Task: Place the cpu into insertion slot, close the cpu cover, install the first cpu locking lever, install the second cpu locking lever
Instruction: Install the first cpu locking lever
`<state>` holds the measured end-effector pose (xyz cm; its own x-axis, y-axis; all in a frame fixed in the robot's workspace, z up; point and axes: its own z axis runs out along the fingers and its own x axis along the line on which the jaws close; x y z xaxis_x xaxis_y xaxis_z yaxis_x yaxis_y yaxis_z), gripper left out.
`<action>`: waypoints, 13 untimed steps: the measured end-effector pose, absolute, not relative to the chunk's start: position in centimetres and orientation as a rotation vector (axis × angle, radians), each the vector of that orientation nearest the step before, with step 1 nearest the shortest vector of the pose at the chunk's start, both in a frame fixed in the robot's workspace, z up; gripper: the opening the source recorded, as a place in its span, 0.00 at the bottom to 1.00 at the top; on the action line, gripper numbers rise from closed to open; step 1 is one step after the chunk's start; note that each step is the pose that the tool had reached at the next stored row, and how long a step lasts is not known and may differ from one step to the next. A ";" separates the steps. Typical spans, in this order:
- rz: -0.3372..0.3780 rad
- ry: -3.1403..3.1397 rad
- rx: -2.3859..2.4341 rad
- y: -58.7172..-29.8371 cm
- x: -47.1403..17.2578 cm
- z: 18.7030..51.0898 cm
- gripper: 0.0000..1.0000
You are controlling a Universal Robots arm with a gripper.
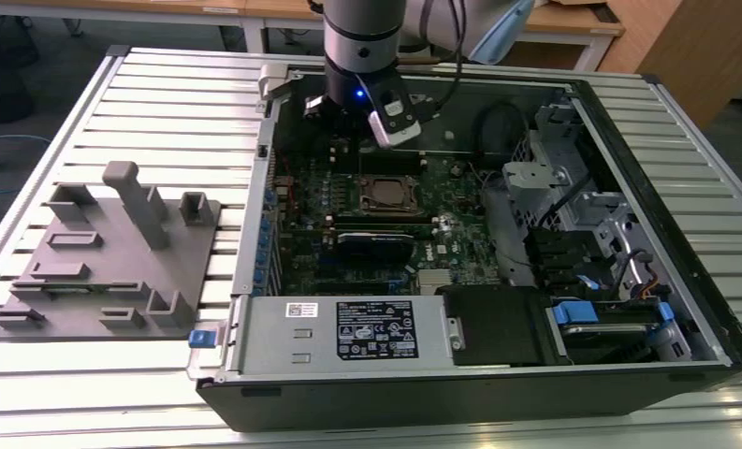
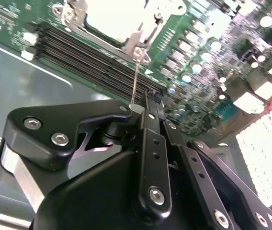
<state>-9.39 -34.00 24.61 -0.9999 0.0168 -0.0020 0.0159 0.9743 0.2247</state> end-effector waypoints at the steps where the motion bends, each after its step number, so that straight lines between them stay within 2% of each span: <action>1: 0.355 3.117 0.026 -34.0 -9.0 24.6 0.11; 13: 0.353 3.118 0.026 -34.0 -7.4 24.5 0.11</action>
<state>-7.36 -33.99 24.53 -0.9999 0.0168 -0.0022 0.0159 0.9746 0.2233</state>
